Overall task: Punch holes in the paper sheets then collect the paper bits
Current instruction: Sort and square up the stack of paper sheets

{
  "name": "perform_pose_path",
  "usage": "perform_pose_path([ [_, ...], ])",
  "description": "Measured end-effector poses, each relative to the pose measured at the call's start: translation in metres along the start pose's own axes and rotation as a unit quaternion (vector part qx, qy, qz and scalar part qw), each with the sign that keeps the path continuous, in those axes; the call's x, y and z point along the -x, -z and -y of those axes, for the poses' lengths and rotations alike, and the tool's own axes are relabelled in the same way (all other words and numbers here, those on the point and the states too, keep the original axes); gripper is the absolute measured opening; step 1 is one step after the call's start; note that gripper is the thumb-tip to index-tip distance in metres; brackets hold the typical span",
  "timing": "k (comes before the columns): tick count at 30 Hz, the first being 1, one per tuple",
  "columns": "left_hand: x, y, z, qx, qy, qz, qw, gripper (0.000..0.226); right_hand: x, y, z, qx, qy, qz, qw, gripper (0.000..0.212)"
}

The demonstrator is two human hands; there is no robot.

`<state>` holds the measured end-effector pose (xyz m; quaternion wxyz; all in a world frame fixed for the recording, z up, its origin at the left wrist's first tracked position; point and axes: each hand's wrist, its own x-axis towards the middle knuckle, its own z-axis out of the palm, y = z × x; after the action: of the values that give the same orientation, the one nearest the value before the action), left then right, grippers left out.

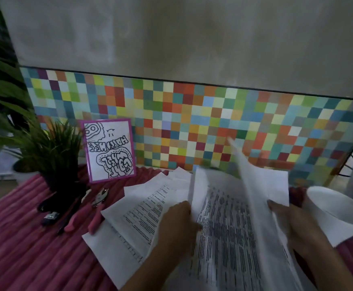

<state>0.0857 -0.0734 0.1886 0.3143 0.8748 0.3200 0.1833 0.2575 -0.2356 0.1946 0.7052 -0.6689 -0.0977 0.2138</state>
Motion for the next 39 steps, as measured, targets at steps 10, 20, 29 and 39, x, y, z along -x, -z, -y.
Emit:
perform_pose_path([
  [10, -0.015, 0.020, -0.012, 0.413, 0.022, 0.074, 0.907, 0.043, 0.009, -0.007, 0.002, -0.067, 0.051, -0.106, 0.991, 0.024],
  [20, 0.006, 0.020, -0.016, 0.336, -0.153, 0.218, 0.903, 0.032, 0.003, 0.029, 0.022, -0.055, 0.044, 0.140, 0.988, 0.047],
  [29, -0.004, -0.008, -0.006, 0.244, 0.026, 0.042, 0.969, 0.069, -0.001, 0.070, 0.019, -0.304, 0.047, 0.226, 0.924, 0.056],
  [39, -0.014, 0.000, 0.002, 0.187, -0.109, -0.049, 0.975, 0.010, 0.008, 0.031, 0.021, -0.125, 0.090, 0.132, 0.979, 0.035],
])
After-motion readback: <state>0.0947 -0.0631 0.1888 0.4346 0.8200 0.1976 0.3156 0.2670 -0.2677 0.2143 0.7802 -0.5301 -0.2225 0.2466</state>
